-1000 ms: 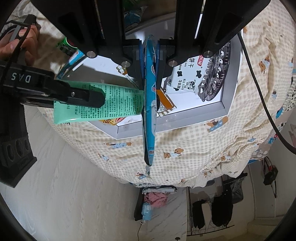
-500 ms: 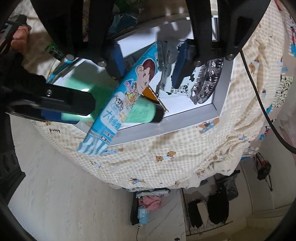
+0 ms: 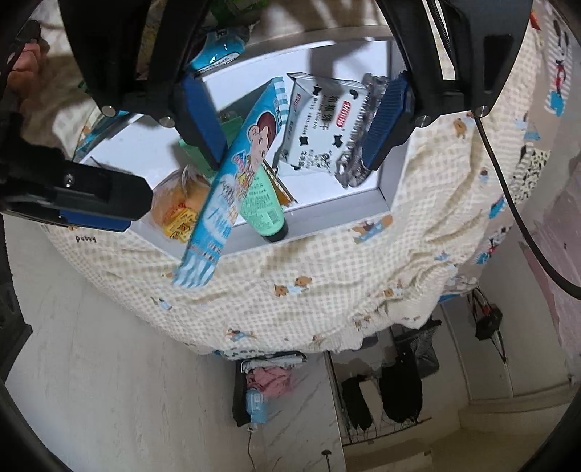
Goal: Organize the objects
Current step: 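Lower the ice-pop pack and tube into the box, opening both grippers, then withdraw both grippers from the box toward the green candy pack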
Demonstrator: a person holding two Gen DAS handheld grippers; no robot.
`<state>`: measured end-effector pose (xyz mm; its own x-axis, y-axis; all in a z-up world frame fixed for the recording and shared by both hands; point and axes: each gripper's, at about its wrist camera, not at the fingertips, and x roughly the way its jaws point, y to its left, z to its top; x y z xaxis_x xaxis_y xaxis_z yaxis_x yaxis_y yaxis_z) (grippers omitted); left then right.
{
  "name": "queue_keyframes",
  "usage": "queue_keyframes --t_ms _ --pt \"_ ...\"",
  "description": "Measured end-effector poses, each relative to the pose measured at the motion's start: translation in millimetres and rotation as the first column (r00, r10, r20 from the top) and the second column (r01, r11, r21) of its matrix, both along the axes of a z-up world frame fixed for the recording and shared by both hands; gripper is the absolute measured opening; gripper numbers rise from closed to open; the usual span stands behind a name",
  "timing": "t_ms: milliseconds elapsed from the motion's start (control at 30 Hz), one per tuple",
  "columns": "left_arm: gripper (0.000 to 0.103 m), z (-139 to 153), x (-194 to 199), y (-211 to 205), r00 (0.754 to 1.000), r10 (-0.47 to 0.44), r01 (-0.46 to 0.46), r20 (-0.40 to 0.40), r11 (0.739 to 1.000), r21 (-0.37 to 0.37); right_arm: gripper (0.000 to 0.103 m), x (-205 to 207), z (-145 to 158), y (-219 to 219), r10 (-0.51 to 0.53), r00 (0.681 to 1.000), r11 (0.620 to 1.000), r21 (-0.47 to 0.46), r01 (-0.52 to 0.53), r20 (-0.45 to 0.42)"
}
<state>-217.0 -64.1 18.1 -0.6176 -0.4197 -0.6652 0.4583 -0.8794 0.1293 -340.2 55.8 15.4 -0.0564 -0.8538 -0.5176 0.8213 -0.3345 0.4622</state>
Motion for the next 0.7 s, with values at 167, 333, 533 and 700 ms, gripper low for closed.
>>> queue_keyframes --t_ms 167,333,533,700 --pt "0.081 33.5 20.9 -0.7 0.993 -0.027 0.031 -0.116 0.999 0.031 0.078 3.0 9.3 7.4 0.021 1.0 0.999 -0.044 -0.021 0.006" --pt "0.084 67.5 44.5 3.0 0.975 -0.036 0.045 -0.219 0.998 0.039 0.078 10.3 21.7 19.4 0.04 0.999 0.992 -0.117 -0.039 0.008" --pt "0.087 98.9 76.9 26.2 0.95 -0.09 0.087 -0.299 0.996 -0.023 0.078 24.1 45.2 36.4 0.077 0.997 0.982 -0.168 -0.08 -0.027" --pt "0.088 114.1 98.7 55.5 0.933 -0.177 0.153 -0.315 0.983 -0.099 0.078 35.0 63.0 53.6 0.104 0.992 0.976 -0.183 -0.116 -0.073"
